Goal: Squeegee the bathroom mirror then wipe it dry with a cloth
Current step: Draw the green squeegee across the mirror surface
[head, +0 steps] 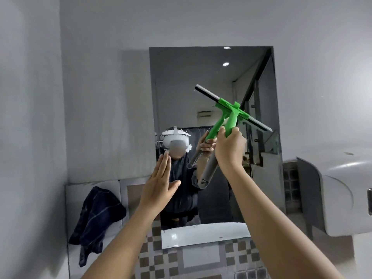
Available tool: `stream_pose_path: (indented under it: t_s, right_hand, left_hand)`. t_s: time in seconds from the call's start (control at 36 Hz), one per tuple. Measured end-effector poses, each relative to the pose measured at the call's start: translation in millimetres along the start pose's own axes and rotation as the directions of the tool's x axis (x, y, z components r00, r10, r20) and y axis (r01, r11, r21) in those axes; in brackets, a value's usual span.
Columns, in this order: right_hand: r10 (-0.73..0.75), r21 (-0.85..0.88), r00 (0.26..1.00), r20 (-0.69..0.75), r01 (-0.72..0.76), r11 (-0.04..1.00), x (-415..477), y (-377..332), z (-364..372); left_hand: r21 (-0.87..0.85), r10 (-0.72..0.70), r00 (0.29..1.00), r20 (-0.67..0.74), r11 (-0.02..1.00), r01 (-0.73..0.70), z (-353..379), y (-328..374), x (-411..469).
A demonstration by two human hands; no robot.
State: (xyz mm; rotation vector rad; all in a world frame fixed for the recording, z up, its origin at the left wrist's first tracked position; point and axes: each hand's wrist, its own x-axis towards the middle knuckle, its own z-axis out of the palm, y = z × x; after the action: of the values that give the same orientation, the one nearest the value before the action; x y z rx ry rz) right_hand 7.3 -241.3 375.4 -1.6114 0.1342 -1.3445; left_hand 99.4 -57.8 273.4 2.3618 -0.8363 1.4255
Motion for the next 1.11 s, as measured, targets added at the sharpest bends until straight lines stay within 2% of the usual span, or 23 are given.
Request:
stream_pose_path:
  t_s: [0.14,0.39,0.47,0.53,0.67,0.83,0.94,1.11]
  right_hand:
    - [0.006,0.039,1.0,0.011,-0.006,0.999,-11,-7,11]
    - [-0.058,0.001,0.998,0.029,0.058,0.998,-22,-19,17]
    - [-0.097,-0.031,0.993,0.071,0.1,0.995,-25,-17,20]
    - [-0.184,-0.085,0.963,0.196,0.204,0.975,-37,-16,33]
    - [-0.245,-0.145,0.935,0.255,0.288,0.947,-36,-8,28]
    - [-0.364,-0.273,0.876,0.317,0.452,0.849,-22,2,10]
    - [-0.422,-0.298,0.831,0.362,0.532,0.792,-12,5,4]
    - [-0.507,-0.401,0.763,0.4,0.644,0.652,10,3,-20]
  left_hand:
    - [-0.026,0.022,1.0,0.011,0.999,-0.021,0,5,2]
    - [-0.029,0.066,0.997,0.046,0.997,-0.065,-2,21,10]
    - [-0.027,0.075,0.997,0.03,0.997,-0.074,-2,24,8]
    - [-0.007,-0.003,0.999,-0.036,1.0,0.003,2,18,-6]
    - [-0.021,-0.009,1.0,-0.03,1.0,0.009,6,16,-6]
    - [-0.07,-0.076,0.995,-0.058,0.995,0.072,8,19,-6]
    - [-0.113,-0.128,0.989,-0.08,0.986,0.119,9,20,-9]
    - [-0.146,-0.182,0.979,-0.091,0.975,0.168,10,30,-7]
